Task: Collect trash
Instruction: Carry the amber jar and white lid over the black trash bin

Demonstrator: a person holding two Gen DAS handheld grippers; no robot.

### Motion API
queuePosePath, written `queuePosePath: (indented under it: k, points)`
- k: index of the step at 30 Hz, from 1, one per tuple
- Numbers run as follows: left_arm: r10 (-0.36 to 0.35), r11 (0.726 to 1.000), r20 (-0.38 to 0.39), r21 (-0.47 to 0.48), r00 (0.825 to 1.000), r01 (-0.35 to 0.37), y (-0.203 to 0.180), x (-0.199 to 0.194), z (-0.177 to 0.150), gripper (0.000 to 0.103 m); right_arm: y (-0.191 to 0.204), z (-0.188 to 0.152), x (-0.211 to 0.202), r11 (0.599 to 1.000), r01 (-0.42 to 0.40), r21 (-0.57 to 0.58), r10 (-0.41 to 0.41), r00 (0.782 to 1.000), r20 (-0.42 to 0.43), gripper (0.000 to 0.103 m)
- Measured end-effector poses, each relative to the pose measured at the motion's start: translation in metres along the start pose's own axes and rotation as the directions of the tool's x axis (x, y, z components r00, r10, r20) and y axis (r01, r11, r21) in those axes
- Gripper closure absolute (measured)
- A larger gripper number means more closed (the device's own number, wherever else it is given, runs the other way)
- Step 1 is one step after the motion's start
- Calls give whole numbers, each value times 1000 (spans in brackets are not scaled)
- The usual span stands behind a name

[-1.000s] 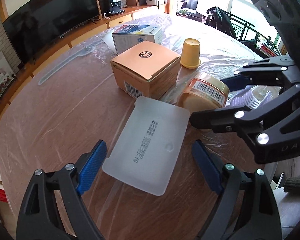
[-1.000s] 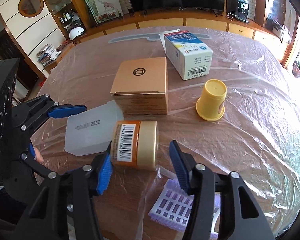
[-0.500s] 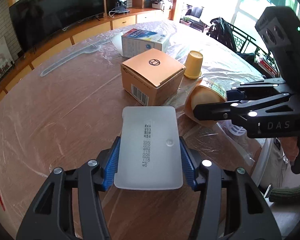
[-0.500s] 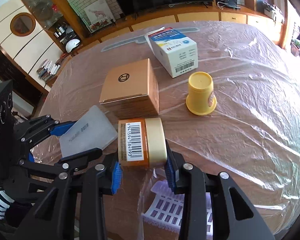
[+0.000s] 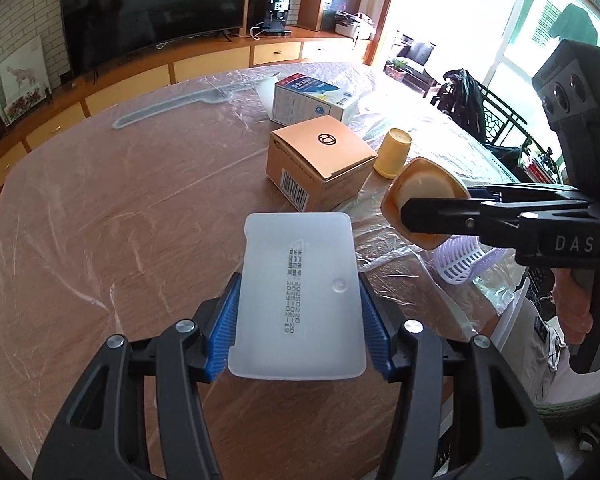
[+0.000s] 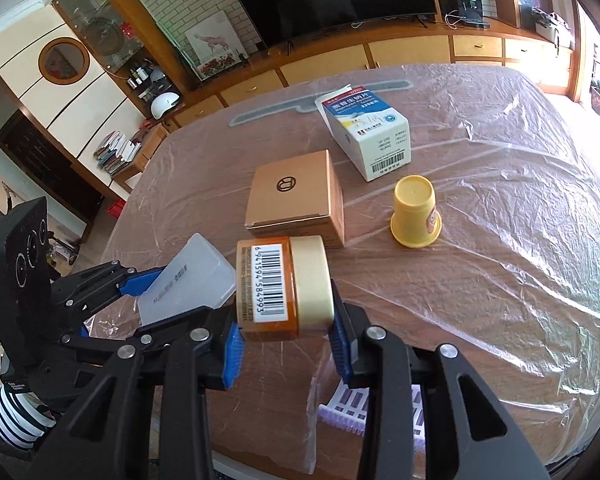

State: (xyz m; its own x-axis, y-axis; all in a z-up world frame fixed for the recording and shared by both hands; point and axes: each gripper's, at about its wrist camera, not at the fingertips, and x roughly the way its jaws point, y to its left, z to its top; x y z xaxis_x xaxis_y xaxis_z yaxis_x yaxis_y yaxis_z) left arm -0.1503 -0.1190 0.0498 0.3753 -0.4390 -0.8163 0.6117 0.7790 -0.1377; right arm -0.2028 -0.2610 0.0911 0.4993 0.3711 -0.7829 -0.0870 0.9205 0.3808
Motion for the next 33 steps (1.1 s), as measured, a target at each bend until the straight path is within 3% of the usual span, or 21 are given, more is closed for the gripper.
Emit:
queuePosePath:
  k: [9,33]
  points:
    - [35,998,14,-51,999,-34,-6,-16,-12,48,0,-8,-15,1000,-15,-26,15,1000,-4,68]
    - [77,994,52,-84,996,-72,-29,-44,-38,48,2,-42,-56,997,-43,-64,42,999,-5,68]
